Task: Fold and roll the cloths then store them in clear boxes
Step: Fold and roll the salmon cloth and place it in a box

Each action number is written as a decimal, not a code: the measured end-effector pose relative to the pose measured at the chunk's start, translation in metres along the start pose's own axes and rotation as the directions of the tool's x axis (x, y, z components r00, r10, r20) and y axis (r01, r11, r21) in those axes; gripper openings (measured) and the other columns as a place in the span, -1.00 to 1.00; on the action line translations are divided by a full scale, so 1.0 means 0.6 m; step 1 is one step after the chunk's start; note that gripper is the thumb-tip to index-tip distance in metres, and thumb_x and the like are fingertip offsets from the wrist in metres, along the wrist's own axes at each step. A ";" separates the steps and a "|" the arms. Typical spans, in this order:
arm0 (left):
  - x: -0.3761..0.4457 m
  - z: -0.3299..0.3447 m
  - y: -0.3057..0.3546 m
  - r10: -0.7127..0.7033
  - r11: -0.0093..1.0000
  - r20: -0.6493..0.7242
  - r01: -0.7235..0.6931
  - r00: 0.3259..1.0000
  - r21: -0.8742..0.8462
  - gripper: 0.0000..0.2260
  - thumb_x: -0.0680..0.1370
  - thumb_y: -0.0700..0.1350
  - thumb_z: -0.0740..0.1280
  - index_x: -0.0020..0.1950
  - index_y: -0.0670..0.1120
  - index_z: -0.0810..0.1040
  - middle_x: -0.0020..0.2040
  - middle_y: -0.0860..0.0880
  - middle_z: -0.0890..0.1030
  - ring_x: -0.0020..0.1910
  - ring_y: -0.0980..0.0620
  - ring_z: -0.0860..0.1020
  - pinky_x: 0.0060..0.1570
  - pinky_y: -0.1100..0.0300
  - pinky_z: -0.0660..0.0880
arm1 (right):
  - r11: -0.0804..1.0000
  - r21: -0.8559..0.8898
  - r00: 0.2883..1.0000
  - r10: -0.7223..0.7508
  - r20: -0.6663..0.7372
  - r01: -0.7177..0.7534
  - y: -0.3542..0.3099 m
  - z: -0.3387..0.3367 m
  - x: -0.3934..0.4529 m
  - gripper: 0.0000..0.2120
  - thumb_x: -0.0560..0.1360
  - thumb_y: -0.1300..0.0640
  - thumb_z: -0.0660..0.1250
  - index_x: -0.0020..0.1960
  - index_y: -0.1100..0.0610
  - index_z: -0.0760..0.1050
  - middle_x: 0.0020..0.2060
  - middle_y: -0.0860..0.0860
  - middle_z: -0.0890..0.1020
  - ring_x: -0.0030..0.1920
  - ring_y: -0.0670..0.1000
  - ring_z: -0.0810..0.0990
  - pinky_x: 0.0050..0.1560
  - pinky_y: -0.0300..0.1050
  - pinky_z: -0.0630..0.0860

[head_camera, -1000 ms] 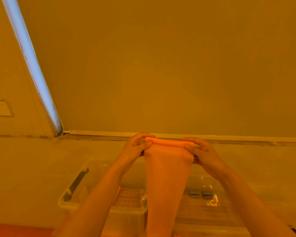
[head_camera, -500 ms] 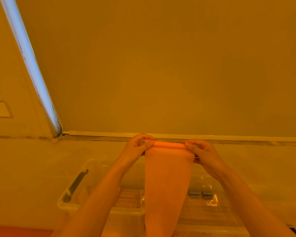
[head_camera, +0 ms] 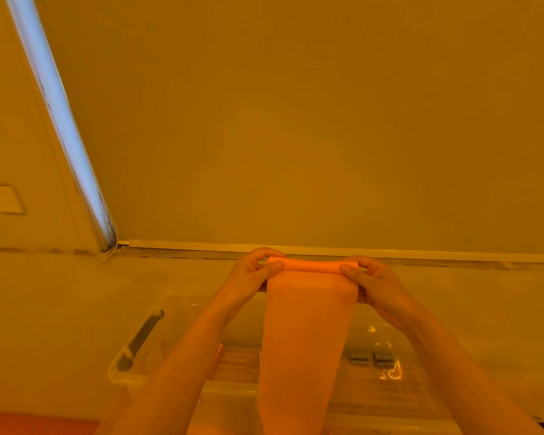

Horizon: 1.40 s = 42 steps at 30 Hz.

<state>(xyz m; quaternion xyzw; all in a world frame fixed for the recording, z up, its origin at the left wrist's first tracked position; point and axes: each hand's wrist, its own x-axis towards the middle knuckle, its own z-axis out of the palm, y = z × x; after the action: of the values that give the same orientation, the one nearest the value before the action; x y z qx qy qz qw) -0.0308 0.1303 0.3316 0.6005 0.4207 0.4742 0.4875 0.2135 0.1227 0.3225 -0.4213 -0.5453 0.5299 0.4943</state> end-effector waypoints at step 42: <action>-0.017 0.084 0.080 0.112 0.992 -0.039 -0.114 0.993 -0.047 -0.77 0.54 -0.20 0.32 0.19 -0.07 0.54 -0.08 -0.05 0.63 -0.15 0.09 0.58 -0.13 0.21 0.53 | 0.985 0.044 0.971 -0.158 -0.180 0.169 -0.085 -0.035 -0.065 -0.79 0.49 0.21 0.34 0.11 0.08 0.55 -0.14 0.06 0.62 -0.18 -0.01 0.57 -0.24 -0.14 0.52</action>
<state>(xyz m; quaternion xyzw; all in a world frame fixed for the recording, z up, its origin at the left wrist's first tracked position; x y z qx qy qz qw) 0.0184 0.1031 0.3737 0.6025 0.3829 0.5220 0.4667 0.2435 0.0834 0.3685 -0.4052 -0.5167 0.4641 0.5945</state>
